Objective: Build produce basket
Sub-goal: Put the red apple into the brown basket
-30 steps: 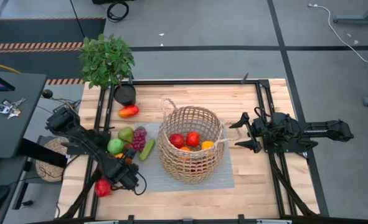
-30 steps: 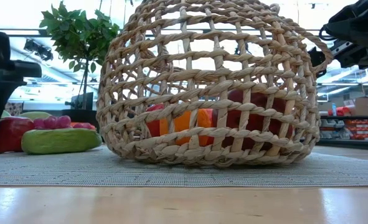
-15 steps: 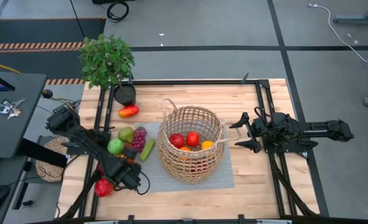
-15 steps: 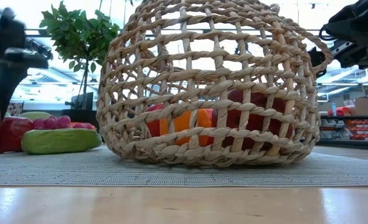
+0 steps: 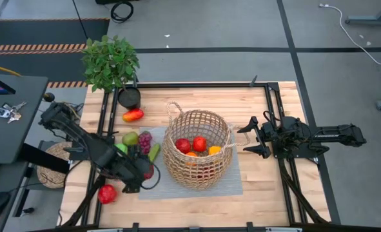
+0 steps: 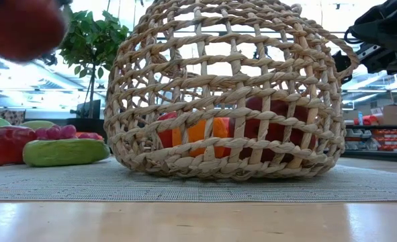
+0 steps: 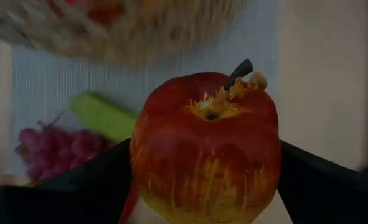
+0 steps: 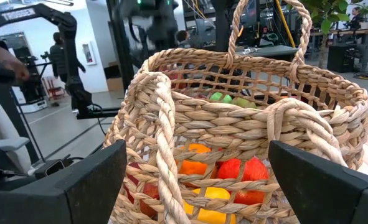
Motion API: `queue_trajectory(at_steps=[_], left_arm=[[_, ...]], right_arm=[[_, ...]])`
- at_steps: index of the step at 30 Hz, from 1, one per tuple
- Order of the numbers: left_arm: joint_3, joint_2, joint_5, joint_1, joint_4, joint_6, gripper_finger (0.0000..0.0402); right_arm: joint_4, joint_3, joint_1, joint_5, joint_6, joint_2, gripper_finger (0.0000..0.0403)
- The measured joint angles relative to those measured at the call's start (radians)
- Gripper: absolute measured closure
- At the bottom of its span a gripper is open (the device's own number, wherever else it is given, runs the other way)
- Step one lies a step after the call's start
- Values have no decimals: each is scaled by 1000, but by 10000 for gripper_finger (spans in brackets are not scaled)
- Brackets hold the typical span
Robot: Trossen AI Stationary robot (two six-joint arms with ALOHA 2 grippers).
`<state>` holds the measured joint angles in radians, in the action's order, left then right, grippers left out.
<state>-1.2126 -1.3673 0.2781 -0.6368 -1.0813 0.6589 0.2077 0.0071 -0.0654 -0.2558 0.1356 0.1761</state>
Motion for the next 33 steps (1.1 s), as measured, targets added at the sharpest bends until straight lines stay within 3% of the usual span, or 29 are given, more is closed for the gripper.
queue_trajectory(at_steps=[7,15,33], left_arm=[[-50,120,72,1,155,162,60],[-65,207,122,45,281,122,60],[-65,251,13,177,443,136,60]], right_arm=[[0,0,0,0,0,0,9],[0,0,0,0,0,0,9],[0,0,0,0,0,0,9]])
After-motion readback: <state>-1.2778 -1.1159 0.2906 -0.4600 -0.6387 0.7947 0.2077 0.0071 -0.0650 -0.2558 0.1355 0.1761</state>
